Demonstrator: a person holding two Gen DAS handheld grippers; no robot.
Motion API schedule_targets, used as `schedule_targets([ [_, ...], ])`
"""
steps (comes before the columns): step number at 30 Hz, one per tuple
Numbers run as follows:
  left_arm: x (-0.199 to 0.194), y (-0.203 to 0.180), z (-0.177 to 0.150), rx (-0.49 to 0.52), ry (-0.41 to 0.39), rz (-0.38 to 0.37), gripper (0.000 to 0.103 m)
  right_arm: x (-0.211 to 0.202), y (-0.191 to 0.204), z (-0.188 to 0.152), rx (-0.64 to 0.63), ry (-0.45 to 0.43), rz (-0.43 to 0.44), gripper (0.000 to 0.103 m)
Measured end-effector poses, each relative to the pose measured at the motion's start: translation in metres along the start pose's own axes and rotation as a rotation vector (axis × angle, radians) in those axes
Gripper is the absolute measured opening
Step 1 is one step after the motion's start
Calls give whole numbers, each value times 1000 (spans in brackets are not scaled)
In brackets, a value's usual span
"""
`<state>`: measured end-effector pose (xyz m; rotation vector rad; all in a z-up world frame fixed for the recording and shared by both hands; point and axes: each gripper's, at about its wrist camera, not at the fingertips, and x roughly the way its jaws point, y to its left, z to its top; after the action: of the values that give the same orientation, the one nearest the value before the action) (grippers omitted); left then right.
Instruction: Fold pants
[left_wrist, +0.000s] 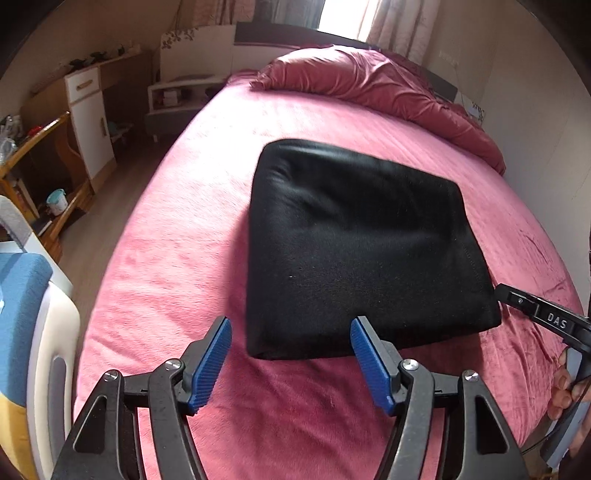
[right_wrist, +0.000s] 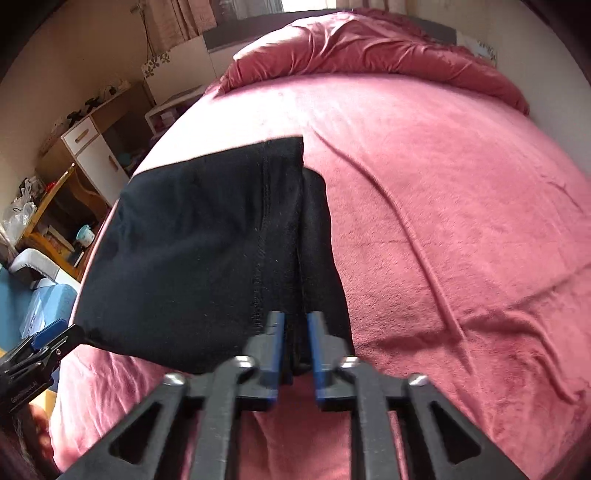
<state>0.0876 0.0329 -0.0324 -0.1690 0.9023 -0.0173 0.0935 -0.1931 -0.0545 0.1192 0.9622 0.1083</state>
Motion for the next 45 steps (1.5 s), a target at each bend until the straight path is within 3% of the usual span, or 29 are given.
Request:
schedule_targets([
  [1, -7, 1, -2, -3, -15, 4, 68, -8, 3, -3, 0, -21, 8, 58],
  [2, -15, 2, -5, -7, -32, 11, 68, -17, 9, -8, -4, -49, 12, 60],
  [10, -57, 3, -24, 1, -117, 56, 68, -42, 57, -43, -88, -72, 3, 63],
  [16, -66, 1, -33, 15, -131, 78, 68, -44, 84, -64, -142, -55, -5, 66],
  [25, -81, -3, -35, 16, -163, 70, 68, -54, 84, -66, -130, -72, -31, 71],
  [45, -80, -11, -40, 27, -144, 118, 70, -55, 78, -73, -111, -76, -38, 74],
])
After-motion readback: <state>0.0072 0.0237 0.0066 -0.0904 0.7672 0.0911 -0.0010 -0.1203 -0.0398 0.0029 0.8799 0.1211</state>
